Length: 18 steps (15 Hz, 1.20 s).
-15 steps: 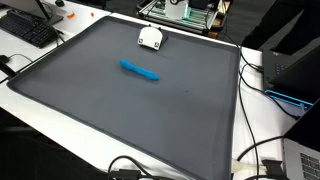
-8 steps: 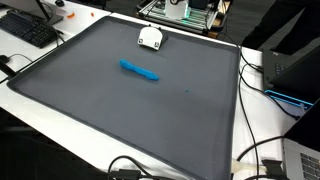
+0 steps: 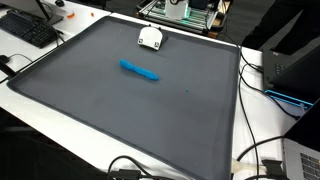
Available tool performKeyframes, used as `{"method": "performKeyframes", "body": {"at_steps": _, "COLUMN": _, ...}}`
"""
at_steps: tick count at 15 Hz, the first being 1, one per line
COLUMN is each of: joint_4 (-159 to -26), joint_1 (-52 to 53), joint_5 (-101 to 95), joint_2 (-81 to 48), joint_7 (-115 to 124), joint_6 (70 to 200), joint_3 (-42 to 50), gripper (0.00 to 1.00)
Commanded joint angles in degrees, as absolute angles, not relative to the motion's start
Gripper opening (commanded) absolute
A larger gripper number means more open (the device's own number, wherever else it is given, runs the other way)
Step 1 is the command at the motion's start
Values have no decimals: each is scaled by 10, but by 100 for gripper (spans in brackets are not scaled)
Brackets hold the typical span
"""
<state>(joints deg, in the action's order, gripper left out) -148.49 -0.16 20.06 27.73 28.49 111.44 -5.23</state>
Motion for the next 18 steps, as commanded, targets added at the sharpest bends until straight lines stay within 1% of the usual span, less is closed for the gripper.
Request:
{"method": "performKeyframes", "body": {"at_steps": 1, "joint_4": -1525, "joint_1": -10, "joint_5": 256, "joint_2": 252, "joint_7": 348, "joint_6": 1192, "joint_3": -62, "gripper": 100}}
{"method": "performKeyframes", "body": {"at_steps": 6, "joint_4": -1554, "joint_1": -6, "joint_5": 308, "joint_2": 203, "joint_7": 435, "joint_6": 1301, "joint_3": -58, "gripper": 100}}
{"method": "performKeyframes", "body": {"at_steps": 10, "joint_4": -1567, "joint_1": -5, "joint_5": 302, "joint_2": 161, "joint_7": 508, "joint_6": 1380, "joint_3": -59, "gripper": 100}}
{"method": "performKeyframes", "body": {"at_steps": 14, "joint_4": -1570, "joint_1": -3, "joint_5": 282, "joint_2": 123, "joint_7": 533, "joint_6": 1405, "joint_3": -52, "gripper": 100}}
{"method": "performKeyframes", "body": {"at_steps": 18, "joint_4": -1566, "joint_1": -4, "joint_5": 270, "joint_2": 97, "joint_7": 520, "joint_6": 1398, "joint_3": -41, "gripper": 100}}
